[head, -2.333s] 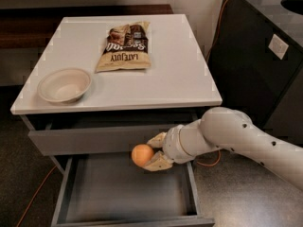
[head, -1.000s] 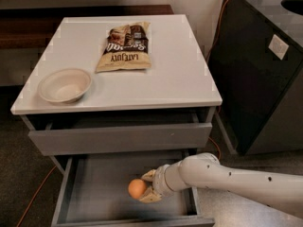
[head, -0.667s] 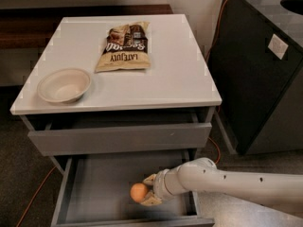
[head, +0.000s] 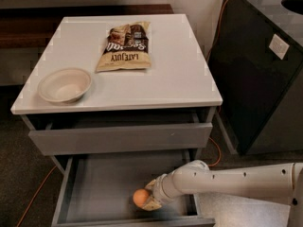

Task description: Place orange into middle drawer

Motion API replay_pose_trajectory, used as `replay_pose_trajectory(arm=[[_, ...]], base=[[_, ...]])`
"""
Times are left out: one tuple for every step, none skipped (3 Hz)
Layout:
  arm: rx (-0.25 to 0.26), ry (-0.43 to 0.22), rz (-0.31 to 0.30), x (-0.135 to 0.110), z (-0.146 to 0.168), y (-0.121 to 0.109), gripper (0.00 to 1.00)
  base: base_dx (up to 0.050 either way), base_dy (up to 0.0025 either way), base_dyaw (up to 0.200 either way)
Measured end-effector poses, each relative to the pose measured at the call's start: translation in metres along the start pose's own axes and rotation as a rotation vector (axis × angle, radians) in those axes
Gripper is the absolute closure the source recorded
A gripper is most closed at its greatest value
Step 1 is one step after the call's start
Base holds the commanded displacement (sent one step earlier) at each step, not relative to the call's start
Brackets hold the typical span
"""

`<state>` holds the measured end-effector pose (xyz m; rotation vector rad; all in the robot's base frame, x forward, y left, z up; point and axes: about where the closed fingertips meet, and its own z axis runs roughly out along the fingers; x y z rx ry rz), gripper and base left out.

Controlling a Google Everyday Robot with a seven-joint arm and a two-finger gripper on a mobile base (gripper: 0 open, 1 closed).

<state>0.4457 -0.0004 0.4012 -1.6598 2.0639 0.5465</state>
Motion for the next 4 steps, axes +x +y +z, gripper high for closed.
replay_pose_trajectory(arm=[[-0.001, 0.024, 0.019, 0.0076, 0.0087, -0.0010, 0.54], [0.005, 0.029, 0.020, 0.0092, 0.0110, -0.0019, 0.32], [0.002, 0.029, 0.020, 0.0091, 0.0119, -0.0010, 0.08], [0.001, 0.029, 0.020, 0.0090, 0.0125, -0.0003, 0.00]], base=[[0.000, 0.00000, 0.000], [0.000, 0.00000, 0.000], [0.000, 0.00000, 0.000], [0.000, 0.00000, 0.000]])
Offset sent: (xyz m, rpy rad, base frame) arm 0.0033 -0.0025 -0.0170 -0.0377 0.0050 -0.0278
